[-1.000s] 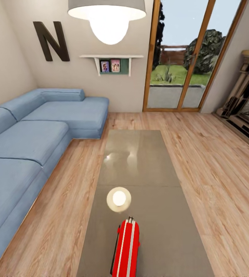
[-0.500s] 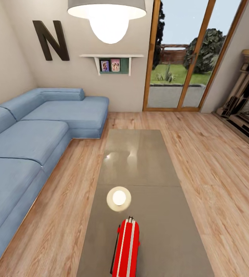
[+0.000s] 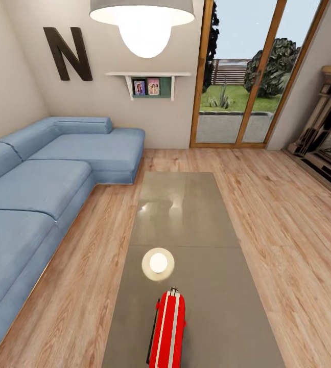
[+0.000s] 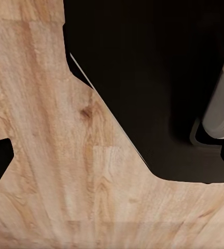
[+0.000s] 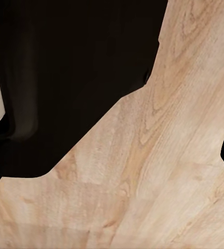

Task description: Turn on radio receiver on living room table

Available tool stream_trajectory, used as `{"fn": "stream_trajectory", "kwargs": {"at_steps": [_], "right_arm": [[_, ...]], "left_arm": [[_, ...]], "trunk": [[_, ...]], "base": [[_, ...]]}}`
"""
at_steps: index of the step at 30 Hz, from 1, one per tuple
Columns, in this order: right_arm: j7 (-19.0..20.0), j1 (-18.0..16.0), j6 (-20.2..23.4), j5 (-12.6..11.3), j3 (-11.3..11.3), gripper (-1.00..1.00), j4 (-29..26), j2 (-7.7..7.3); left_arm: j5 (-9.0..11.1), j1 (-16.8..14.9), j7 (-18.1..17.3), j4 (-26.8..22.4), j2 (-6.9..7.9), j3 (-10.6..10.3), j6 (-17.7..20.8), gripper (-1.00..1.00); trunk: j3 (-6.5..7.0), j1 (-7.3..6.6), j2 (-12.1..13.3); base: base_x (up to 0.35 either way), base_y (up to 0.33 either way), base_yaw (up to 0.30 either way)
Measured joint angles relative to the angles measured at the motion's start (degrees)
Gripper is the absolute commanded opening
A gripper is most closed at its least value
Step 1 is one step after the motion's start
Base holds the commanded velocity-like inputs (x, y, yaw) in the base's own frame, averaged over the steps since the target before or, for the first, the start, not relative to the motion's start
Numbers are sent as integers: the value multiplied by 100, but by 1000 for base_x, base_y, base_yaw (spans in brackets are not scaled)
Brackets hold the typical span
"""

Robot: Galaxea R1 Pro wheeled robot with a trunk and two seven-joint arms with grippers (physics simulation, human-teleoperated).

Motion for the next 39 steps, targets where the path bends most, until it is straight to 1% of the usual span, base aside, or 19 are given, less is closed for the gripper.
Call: {"fn": "stream_trajectory", "kwargs": {"at_steps": [31,34,38,39], "right_arm": [[-16,0,-2,5,18,100,-25,-11],[-17,-1,1,7,120,100,-372,-30],[-37,-2,45,0,171,100,-1262,-53],[-51,-1,58,1,172,100,-1404,-69]], "left_arm": [[-7,0,-5,-18,7,-24,0,100],[-2,-1,-7,-313,15,-19,7,100],[0,-2,-45,-997,9,-18,31,100],[0,-1,-49,-1113,13,-18,43,100]], "trunk": [[0,0,0],[0,0,0],[1,0,0],[0,0,0]], "base": [[0,0,0],[0,0,0],[0,0,0],[0,0,0]]}}
